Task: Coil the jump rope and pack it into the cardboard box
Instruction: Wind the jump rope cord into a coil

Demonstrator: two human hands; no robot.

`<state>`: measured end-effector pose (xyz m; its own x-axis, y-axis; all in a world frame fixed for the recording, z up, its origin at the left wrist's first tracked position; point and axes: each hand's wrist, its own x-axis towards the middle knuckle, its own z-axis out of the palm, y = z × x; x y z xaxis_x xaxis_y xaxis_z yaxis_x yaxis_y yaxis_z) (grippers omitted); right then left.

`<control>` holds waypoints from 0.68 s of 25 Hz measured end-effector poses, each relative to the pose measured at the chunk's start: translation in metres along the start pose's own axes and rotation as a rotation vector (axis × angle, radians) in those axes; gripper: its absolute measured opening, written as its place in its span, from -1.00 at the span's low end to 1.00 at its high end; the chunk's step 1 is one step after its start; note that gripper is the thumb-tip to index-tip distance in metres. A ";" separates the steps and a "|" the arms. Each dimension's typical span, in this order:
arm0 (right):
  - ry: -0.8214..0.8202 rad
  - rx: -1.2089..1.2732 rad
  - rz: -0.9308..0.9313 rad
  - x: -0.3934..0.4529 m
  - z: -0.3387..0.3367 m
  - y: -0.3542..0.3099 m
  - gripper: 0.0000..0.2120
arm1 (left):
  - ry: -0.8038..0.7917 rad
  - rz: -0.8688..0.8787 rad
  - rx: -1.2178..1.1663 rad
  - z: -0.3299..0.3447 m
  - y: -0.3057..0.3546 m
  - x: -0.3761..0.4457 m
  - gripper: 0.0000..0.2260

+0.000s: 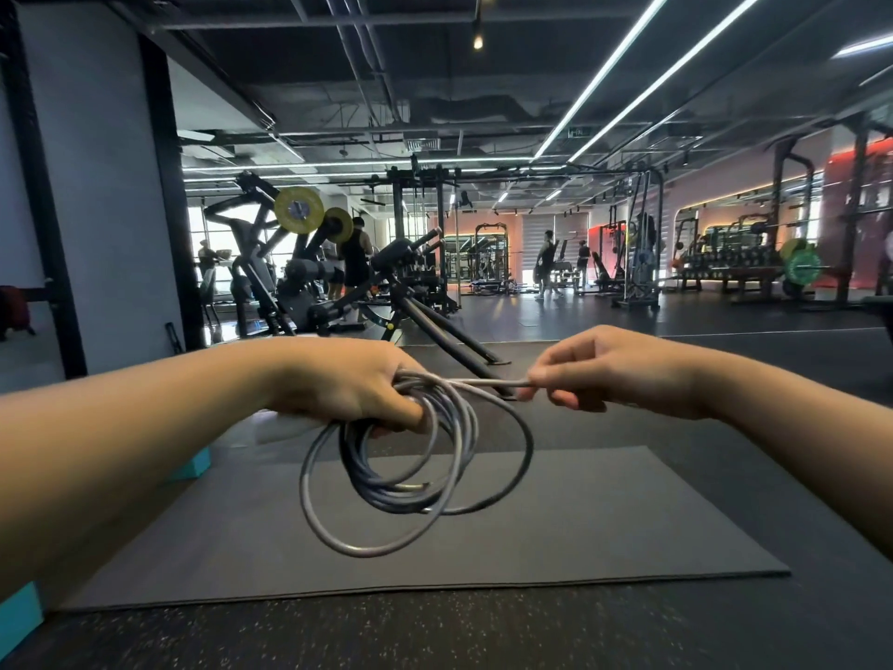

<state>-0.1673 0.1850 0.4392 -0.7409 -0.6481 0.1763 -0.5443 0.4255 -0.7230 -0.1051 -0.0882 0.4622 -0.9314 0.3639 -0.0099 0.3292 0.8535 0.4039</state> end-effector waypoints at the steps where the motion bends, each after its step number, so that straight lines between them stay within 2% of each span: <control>1: 0.044 -0.014 0.007 -0.001 -0.001 0.006 -0.70 | 0.039 -0.012 -0.011 -0.002 -0.005 -0.003 -0.90; 4: 0.199 0.017 -0.038 0.007 0.012 0.018 -0.72 | 0.230 -0.007 -0.188 0.003 -0.013 -0.001 -0.79; 6: 0.269 0.222 -0.041 0.014 0.025 0.025 -0.62 | 0.312 0.020 -0.461 0.010 -0.015 0.004 -0.70; 9: 0.184 0.794 -0.044 0.018 0.050 0.023 -0.26 | 0.463 0.018 -0.879 0.026 -0.005 0.012 -0.81; 11: 0.147 0.821 -0.144 0.023 0.075 0.015 -0.22 | 0.591 -0.030 -1.069 0.037 0.002 0.020 -0.83; 13: 0.172 0.779 -0.200 0.031 0.097 0.004 -0.29 | 0.741 -0.113 -1.099 0.051 0.000 0.029 -0.83; 15: 0.246 0.733 -0.152 0.041 0.115 -0.006 -0.42 | 0.908 -0.220 -0.957 0.062 -0.010 0.033 -0.87; 17: 0.374 0.637 -0.075 0.047 0.129 -0.012 -0.59 | 1.009 -0.312 -0.844 0.070 -0.022 0.029 -0.89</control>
<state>-0.1449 0.0676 0.3697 -0.8570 -0.3546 0.3739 -0.3493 -0.1336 -0.9274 -0.1285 -0.0702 0.3887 -0.7766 -0.5429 0.3197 0.2293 0.2292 0.9460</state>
